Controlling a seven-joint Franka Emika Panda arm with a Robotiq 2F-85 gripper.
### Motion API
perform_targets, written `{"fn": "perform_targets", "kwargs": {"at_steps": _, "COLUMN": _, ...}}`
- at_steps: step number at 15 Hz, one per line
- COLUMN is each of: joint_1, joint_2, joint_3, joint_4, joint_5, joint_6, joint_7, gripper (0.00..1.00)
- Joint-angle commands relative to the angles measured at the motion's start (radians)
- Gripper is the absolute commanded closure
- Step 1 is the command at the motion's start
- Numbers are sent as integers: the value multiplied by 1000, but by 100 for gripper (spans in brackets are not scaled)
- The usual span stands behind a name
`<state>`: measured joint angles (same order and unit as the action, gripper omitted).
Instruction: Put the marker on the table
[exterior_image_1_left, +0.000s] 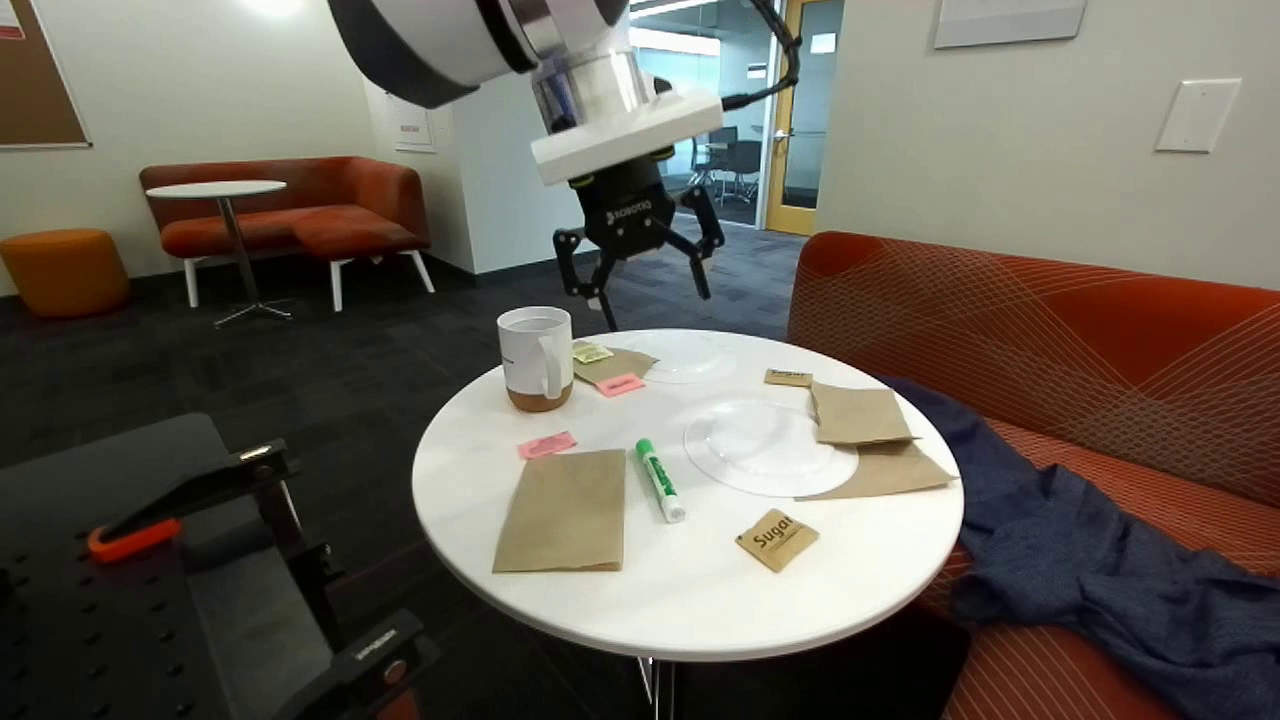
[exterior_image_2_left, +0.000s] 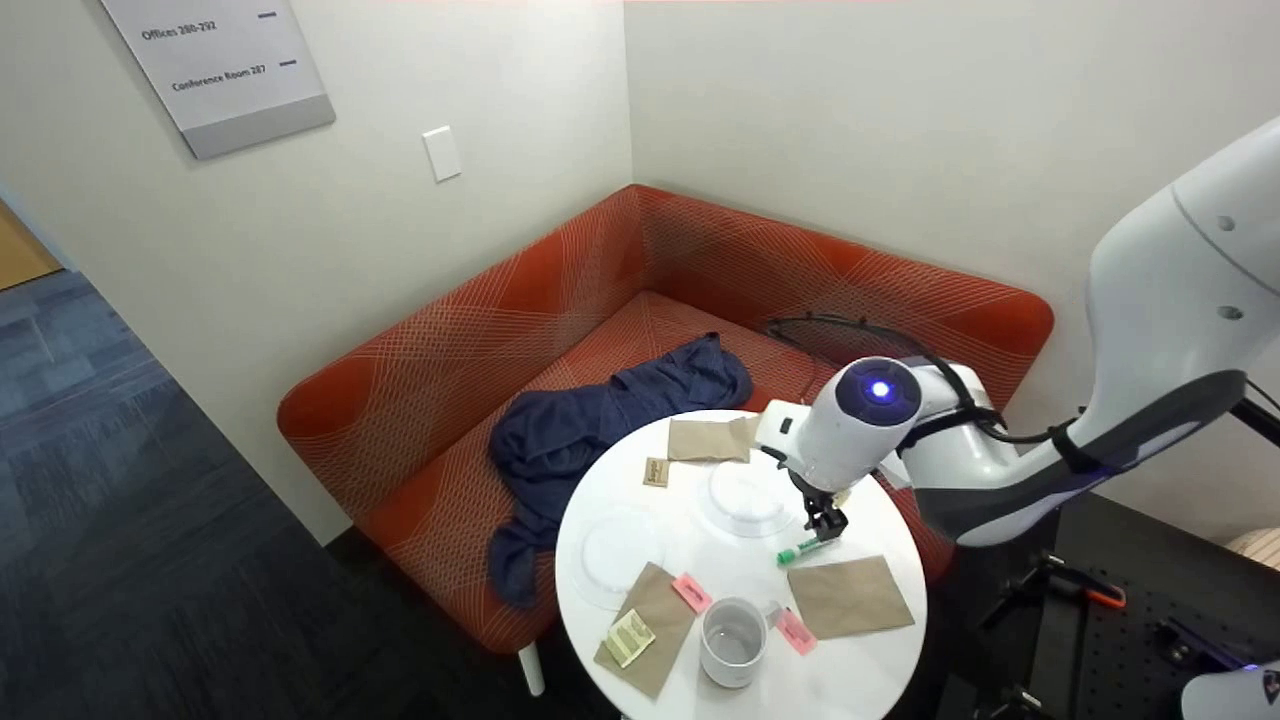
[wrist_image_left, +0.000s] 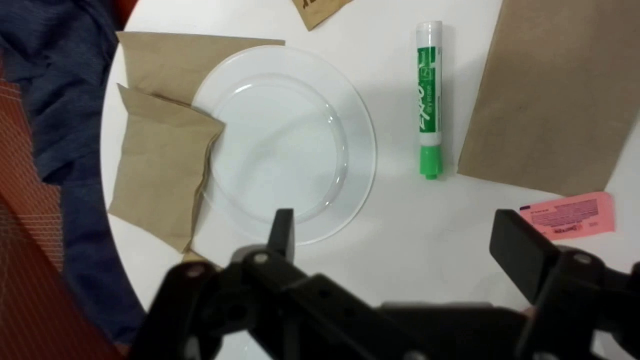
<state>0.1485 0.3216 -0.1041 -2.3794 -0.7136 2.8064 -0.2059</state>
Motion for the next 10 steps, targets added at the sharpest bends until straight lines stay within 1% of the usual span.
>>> {"fn": "perform_targets", "kwargs": {"at_steps": 1, "joint_1": 11, "joint_2": -190, "joint_3": -16, "joint_4": -124, "joint_5": -33, "joint_6": -4, "joint_7": 34, "gripper": 0}}
{"fn": "perform_targets", "kwargs": {"at_steps": 6, "joint_1": 0, "joint_2": -363, "joint_3": 2, "joint_4": -234, "joint_5": -1, "joint_6": 17, "joint_7": -5, "gripper": 0}}
{"fn": "perform_targets", "kwargs": {"at_steps": 7, "joint_1": 0, "joint_2": -274, "joint_3": -1, "joint_4": -164, "joint_5": -7, "joint_6": 2, "joint_7": 0, "gripper": 0}}
{"fn": "perform_targets", "kwargs": {"at_steps": 8, "joint_1": 0, "joint_2": -295, "joint_3": -1, "joint_4": -177, "joint_5": -7, "joint_6": 2, "joint_7": -1, "gripper": 0}}
{"fn": "perform_targets", "kwargs": {"at_steps": 10, "joint_1": 0, "joint_2": -293, "joint_3": -1, "joint_4": -178, "joint_5": -7, "joint_6": 2, "joint_7": -1, "gripper": 0}}
